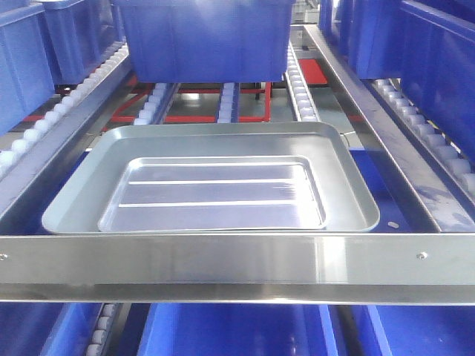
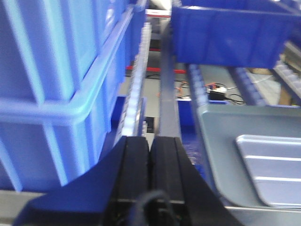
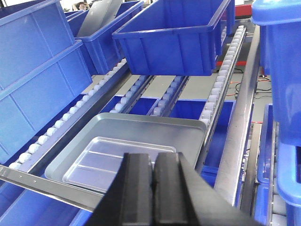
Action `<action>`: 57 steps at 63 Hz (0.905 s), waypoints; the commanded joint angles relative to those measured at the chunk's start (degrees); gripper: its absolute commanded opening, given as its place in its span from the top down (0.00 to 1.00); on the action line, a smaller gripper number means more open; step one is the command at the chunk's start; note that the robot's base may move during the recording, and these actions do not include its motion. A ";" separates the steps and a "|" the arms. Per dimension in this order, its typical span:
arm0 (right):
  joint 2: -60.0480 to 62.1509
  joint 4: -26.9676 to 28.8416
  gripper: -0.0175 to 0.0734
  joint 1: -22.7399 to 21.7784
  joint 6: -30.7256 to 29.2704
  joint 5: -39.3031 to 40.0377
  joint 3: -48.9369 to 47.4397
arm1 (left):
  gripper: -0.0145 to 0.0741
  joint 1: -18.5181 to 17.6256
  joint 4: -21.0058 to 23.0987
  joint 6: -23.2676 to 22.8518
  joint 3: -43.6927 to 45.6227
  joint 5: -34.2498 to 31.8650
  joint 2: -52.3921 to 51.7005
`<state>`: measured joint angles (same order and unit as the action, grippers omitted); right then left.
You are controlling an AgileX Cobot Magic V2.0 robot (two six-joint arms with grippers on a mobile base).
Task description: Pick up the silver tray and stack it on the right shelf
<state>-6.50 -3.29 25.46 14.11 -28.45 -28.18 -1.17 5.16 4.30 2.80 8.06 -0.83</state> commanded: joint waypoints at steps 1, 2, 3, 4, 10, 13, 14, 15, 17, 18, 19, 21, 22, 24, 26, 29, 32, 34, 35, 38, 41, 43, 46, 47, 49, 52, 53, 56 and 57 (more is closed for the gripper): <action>-0.75 -0.87 0.75 -0.11 -0.66 4.91 -1.53 | 0.94 0.19 0.61 0.23 -4.98 -14.14 -0.78; -0.75 -0.87 0.75 -0.11 -0.66 4.91 -1.53 | 0.94 0.19 0.61 0.23 -5.87 -15.50 -0.78; -0.75 -0.87 0.75 -0.11 -0.66 4.91 -1.53 | 0.94 0.24 0.75 0.23 -5.88 -15.72 -0.78; -0.75 -0.87 0.75 -0.11 -0.66 4.91 -1.53 | 0.94 0.24 0.77 0.23 -5.50 -12.63 -0.78; -0.74 -0.87 0.75 -0.11 -0.66 4.91 -1.53 | 0.94 0.24 0.77 0.23 -5.61 -12.67 -0.78; -0.74 -0.87 0.75 -0.11 -0.66 4.86 -1.53 | 0.94 0.24 0.77 0.23 -5.61 -13.13 -0.78; -0.74 -0.87 0.75 -0.11 -0.66 4.86 -1.53 | 0.94 0.24 0.77 0.23 -5.61 -13.13 -0.78; -0.74 -0.87 0.75 -0.11 -0.66 4.86 -1.53 | 0.94 0.24 0.77 0.23 -5.61 -13.13 -0.78; -0.74 -0.87 0.75 -0.11 -0.66 4.86 -1.53 | 0.94 0.24 0.77 0.23 -5.61 -13.02 -0.78; -0.74 -0.87 0.75 -0.11 -0.66 4.86 -1.53 | 0.94 0.24 0.77 0.23 -5.61 -13.02 -0.67; -0.74 -0.87 0.75 -0.11 -0.66 4.86 -1.53 | 0.94 0.24 0.77 0.23 -5.61 -13.02 -0.67; -0.74 -0.87 0.75 -0.11 -0.66 4.86 -1.53 | 0.94 0.24 0.77 0.23 -5.61 -13.02 -0.67; -0.74 -0.87 0.75 -0.11 -0.66 4.86 -1.53 | 0.94 0.24 0.77 0.23 -5.61 -13.02 -0.67; -0.74 -0.87 0.75 -0.11 -0.66 4.86 -1.53 | 0.94 0.24 0.77 0.23 -5.61 -13.02 -0.67; -0.74 -0.87 0.75 -0.11 -0.66 4.86 -1.53 | 0.94 0.24 0.77 0.23 -5.61 -13.02 -0.67; -0.74 -0.87 0.75 -0.11 -0.66 4.86 -1.53 | 0.94 0.24 0.77 0.23 -5.61 -13.02 -0.67; -0.74 -0.87 0.75 -0.11 -0.66 4.86 -1.53 | 0.94 0.24 0.77 0.23 -5.61 -13.02 -0.67; -0.74 -0.87 0.75 -0.11 -0.66 4.86 -1.53 | 0.94 0.24 0.77 0.23 -5.61 -13.02 -0.67; -0.74 -0.87 0.75 -0.11 -0.66 4.86 -1.53 | 0.94 0.24 0.77 0.23 -5.61 -13.02 -0.67; -0.74 -0.87 0.75 -0.11 -0.66 4.86 -1.53 | 0.94 0.24 0.77 0.23 -5.61 -13.02 -0.67; -0.74 -0.87 0.75 -0.11 -0.66 4.86 -1.53 | 0.94 0.24 0.77 0.23 -5.61 -13.02 -0.67; -0.74 -0.87 0.75 -0.11 -0.66 4.86 -1.53 | 0.94 0.24 0.77 0.23 -5.61 -13.02 -0.67; -0.74 -0.87 0.75 -0.11 -0.66 4.86 -1.53 | 0.94 0.24 0.77 0.23 -5.61 -13.02 -0.67; -0.74 -0.87 0.75 -0.11 -0.66 4.86 -1.53 | 0.94 0.24 0.77 0.23 -5.61 -13.02 -0.67; -0.74 -0.87 0.75 -0.11 -0.66 4.86 -1.53 | 0.94 0.24 0.77 0.23 -5.61 -13.02 -0.67; -0.74 -0.87 0.75 -0.11 -0.66 4.86 -1.53 | 0.94 0.24 0.77 0.23 -5.61 -13.02 -0.67; -0.74 -0.87 0.75 -0.11 -0.66 4.86 -1.53 | 0.94 0.24 0.77 0.23 -5.61 -13.02 -0.67; -0.74 -0.87 0.75 -0.11 -0.66 5.01 -1.53 | 0.94 0.24 0.77 0.23 -5.61 -13.02 -0.67; -0.74 -0.87 0.75 -0.11 -0.66 5.22 -1.53 | 0.94 0.24 0.77 0.23 -5.61 -13.02 -0.67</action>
<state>-6.50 -3.29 25.46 14.11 -28.45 -28.18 -1.06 5.38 4.34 -1.74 0.54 -0.83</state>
